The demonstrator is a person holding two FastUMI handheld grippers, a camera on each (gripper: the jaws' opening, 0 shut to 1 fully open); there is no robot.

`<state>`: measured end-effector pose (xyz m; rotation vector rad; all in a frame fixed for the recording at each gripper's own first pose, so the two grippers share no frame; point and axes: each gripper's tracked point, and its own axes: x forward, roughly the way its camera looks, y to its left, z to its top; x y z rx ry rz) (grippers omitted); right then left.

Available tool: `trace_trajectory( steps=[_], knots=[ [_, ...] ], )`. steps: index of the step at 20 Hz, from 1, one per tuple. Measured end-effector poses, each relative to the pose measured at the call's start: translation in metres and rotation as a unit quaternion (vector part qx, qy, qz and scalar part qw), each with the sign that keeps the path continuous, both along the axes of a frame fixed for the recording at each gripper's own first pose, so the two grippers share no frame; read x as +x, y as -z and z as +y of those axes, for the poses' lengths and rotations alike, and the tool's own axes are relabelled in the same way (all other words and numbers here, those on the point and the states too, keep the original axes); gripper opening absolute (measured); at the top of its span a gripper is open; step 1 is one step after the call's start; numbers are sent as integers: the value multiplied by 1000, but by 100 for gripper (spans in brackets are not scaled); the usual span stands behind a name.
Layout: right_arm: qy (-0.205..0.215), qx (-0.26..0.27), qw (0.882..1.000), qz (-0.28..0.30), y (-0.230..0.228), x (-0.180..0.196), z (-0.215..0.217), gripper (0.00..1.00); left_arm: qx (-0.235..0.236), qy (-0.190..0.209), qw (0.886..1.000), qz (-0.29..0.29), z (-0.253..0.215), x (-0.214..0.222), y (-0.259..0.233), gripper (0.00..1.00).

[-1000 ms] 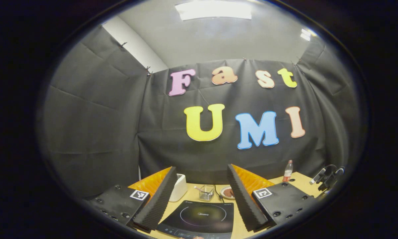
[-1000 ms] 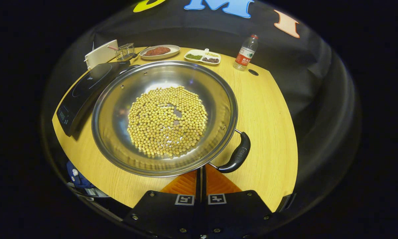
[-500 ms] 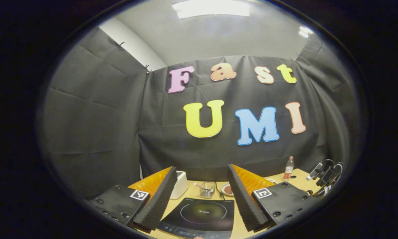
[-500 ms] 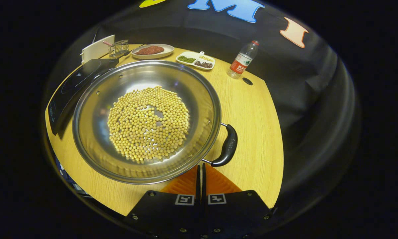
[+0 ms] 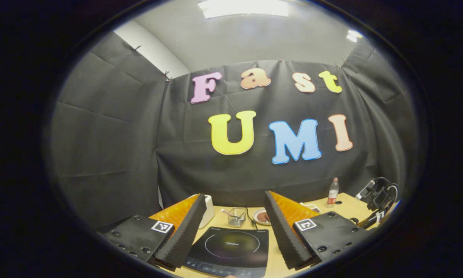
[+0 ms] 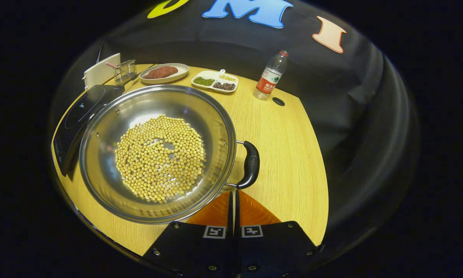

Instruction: First push the handle of the pot to place it horizontally, then grasp the pot with both hands and set it on the induction cooktop.

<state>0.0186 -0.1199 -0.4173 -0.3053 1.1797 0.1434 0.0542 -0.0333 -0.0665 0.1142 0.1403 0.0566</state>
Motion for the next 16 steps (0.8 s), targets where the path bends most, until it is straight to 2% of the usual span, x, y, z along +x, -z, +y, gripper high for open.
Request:
trace_trajectory(
  steps=[2, 4, 5, 6, 7, 12, 16],
  knots=[
    [12, 10, 999, -28, -10, 5, 1, 9, -8, 11, 1000, 7, -9, 6, 9, 99],
    [27, 26, 998, -57, -24, 5, 1, 39, -19, 24, 999, 19, -21, 12, 22, 98],
    [33, 33, 996, -71, -33, 4, 3, 65, -25, 30, 999, 26, -28, 17, 29, 98],
    [38, 40, 995, -86, -38, 4, 4, 73, -31, 36, 998, 34, -34, 20, 39, 100],
    [43, 49, 993, -96, -48, 3, 5, 99, -36, 42, 998, 42, -41, 25, 49, 98],
    [59, 57, 988, -132, -58, 13, 1, 98, -37, 66, 993, 90, -74, 50, 107, 98],
    [77, 63, 986, -132, -51, 20, -5, 98, -38, 78, 986, 140, -98, 70, 164, 100]
  ],
)
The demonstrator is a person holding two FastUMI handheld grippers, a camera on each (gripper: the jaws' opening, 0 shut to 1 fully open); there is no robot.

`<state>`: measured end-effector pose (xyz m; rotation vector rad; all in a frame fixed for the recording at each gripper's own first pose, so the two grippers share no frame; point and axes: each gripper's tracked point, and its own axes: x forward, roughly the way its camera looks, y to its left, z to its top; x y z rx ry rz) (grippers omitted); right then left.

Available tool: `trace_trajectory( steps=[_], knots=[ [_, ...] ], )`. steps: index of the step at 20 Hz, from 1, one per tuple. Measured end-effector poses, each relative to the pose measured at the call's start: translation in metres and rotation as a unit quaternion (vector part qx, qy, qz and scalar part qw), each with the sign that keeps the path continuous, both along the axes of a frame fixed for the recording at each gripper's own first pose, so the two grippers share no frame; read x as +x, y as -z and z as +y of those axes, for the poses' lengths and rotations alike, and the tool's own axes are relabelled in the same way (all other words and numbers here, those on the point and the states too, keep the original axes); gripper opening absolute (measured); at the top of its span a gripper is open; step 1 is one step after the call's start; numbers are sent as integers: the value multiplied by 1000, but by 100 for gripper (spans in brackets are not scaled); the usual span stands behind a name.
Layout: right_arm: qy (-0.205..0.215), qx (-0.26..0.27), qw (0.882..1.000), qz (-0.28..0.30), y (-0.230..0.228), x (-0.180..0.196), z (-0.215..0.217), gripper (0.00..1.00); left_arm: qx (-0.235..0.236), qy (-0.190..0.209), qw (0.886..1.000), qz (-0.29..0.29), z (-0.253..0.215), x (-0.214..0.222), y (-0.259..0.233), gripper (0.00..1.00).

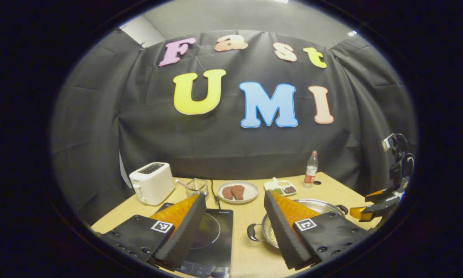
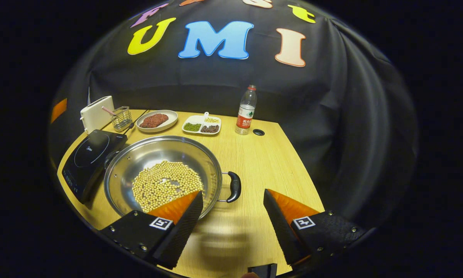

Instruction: First push the handle of the pot to place it horizontally, then grasp the pot with both hands and set it on the induction cooktop.

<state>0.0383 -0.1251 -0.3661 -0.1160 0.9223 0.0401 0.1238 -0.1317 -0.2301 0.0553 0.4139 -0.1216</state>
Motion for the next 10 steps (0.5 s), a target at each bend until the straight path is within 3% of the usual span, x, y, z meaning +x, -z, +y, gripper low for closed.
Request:
trace_trajectory(
  steps=[2, 3, 10],
  knots=[
    [7, 2, 1000, -3, 4, 7, -5, 98, -5, 2, 1000, 24, -11, 10, 26, 94],
    [9, 5, 1000, -3, 8, 9, -5, 98, -6, 2, 999, 38, -15, 14, 39, 100],
    [6, 23, 1000, 19, 37, 26, 2, 98, -8, 3, 989, 145, -35, 39, 131, 99]
  ],
)
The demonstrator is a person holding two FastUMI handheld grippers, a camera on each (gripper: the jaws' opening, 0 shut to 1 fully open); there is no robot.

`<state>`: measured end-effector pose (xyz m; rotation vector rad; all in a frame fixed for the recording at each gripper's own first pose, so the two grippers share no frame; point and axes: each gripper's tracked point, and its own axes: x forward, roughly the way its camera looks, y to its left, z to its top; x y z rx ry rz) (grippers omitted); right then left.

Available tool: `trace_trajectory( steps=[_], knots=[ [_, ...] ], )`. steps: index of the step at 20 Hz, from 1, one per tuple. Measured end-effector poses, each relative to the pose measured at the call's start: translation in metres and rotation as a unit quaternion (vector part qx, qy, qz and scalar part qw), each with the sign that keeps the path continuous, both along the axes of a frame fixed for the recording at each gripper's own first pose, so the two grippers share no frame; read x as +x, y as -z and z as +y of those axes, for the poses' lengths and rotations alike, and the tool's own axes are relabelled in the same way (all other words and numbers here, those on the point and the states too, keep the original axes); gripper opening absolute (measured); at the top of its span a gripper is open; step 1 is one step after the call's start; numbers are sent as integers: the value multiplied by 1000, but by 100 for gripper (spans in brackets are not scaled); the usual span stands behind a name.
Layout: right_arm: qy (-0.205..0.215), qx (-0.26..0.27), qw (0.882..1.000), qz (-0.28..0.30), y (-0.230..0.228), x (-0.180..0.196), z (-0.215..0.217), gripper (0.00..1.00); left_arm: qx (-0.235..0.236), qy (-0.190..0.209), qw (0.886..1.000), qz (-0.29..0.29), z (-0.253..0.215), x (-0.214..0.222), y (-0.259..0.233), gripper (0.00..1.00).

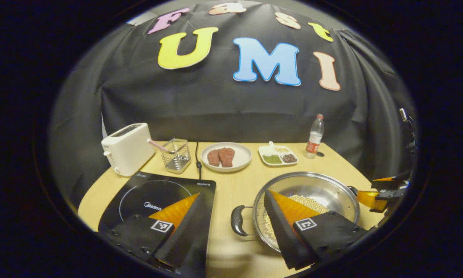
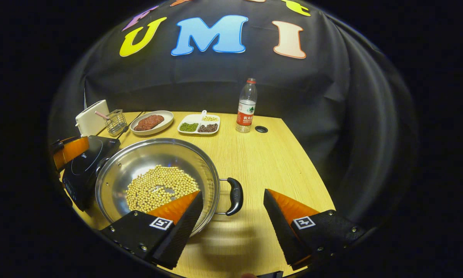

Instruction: First push the handle of the pot to place it horizontally, then grasp the pot with both hands and set it on the induction cooktop.

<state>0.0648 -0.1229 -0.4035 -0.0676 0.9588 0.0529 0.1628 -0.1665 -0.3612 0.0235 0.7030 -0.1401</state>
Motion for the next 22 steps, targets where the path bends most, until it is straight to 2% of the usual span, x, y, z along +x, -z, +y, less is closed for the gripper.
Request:
trace_trajectory(
  steps=[8, 12, 13, 14, 15, 16, 17, 18, 19, 20, 22],
  knots=[
    [3, 12, 999, 45, 35, 9, 1, 98, 17, 9, 994, 110, -17, -8, 76, 99],
    [3, 15, 997, 72, 52, 7, 1, 98, 24, 12, 991, 131, -24, -9, 95, 100],
    [4, 18, 997, 78, 55, 7, 1, 98, 26, 12, 990, 136, -25, -9, 98, 95],
    [5, 23, 996, 83, 58, 8, 2, 98, 27, 12, 989, 143, -24, -12, 100, 100],
    [6, 29, 996, 86, 60, 8, 4, 96, 28, 12, 988, 152, -24, -15, 103, 94],
    [6, 37, 995, 88, 60, 9, 8, 93, 29, 10, 986, 161, -23, -18, 105, 82],
    [4, 45, 995, 91, 60, 8, 13, 83, 26, 8, 986, 162, -24, -17, 105, 74],
    [4, 41, 995, 91, 63, 9, 11, 71, 26, 9, 986, 165, -24, -17, 106, 76],
    [1, 41, 994, 96, 62, 8, 12, 66, 27, 9, 985, 172, -23, -19, 108, 75],
    [3, 45, 994, 102, 61, 8, 13, 66, 25, 8, 983, 180, -21, -22, 108, 71],
    [7, 56, 991, 122, 61, 6, 13, 65, 15, 4, 982, 190, -20, -22, 110, 71]
  ],
)
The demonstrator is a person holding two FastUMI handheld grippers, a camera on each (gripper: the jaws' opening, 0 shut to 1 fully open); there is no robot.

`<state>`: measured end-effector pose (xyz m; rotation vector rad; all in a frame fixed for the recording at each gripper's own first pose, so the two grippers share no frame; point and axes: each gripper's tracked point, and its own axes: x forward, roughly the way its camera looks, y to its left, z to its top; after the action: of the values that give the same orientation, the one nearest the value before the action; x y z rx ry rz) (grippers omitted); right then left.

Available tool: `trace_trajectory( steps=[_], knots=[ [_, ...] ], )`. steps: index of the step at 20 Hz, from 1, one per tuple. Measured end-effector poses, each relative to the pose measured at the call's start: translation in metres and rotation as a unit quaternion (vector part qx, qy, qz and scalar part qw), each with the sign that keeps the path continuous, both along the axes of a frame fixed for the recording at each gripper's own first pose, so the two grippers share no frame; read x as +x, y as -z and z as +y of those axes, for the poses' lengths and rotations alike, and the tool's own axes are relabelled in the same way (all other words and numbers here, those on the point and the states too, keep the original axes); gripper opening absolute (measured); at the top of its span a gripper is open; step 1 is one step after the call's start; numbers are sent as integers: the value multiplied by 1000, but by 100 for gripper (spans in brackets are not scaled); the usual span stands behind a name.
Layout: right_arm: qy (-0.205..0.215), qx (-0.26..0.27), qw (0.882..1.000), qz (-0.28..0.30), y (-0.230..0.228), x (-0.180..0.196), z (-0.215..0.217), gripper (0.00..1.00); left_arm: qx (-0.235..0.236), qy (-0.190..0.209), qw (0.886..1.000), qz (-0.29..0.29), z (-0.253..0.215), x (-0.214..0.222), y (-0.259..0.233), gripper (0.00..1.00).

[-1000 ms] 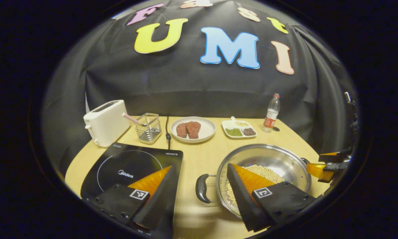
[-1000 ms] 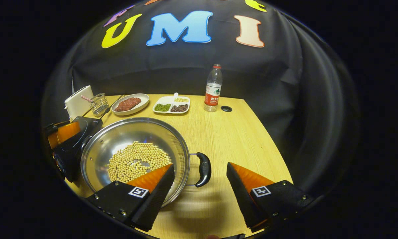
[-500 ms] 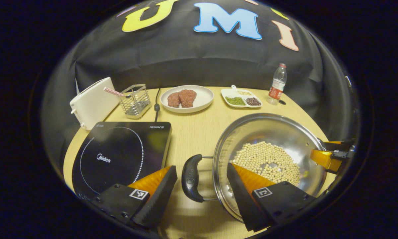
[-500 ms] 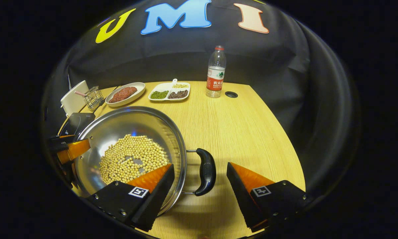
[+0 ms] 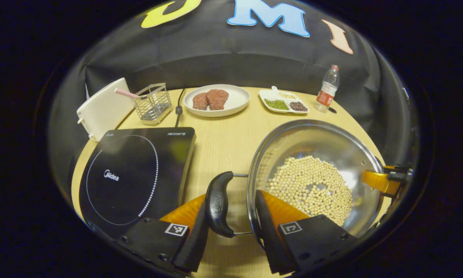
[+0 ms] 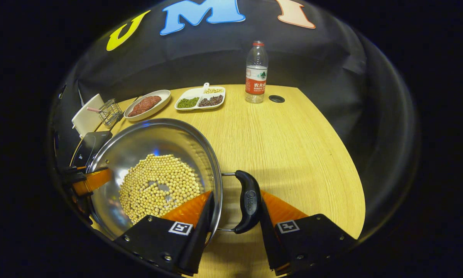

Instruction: First push the handle of the pot to place it horizontally, then grasp the pot with both hands and set it on the induction cooktop.

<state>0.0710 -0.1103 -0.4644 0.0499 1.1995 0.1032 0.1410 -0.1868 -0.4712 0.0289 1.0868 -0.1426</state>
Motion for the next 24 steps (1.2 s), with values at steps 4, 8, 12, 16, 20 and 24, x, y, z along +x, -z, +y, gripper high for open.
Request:
trace_trajectory(
  steps=[4, 8, 12, 16, 20, 24],
  knots=[
    [1, 5, 999, 36, 0, -3, 3, 45, -12, -7, 1000, 4, 0, 1, -2, 65],
    [-5, -1, 1000, 5, -8, 3, 2, 50, -18, -21, 1000, 4, 2, -1, -2, 59],
    [-7, 0, 1000, 2, -13, 1, 2, 50, -23, -33, 999, 4, 1, -4, -5, 62],
    [-3, 4, 1000, 0, -23, 0, 2, 49, -20, -27, 999, -4, 1, -4, -19, 59],
    [-3, 7, 1000, -5, -40, -2, 8, 49, -13, -25, 1000, -14, 9, -3, -41, 58],
    [-11, 10, 1000, -13, -57, -6, 27, 49, -8, -32, 999, -20, 31, -9, -61, 58]
  ],
)
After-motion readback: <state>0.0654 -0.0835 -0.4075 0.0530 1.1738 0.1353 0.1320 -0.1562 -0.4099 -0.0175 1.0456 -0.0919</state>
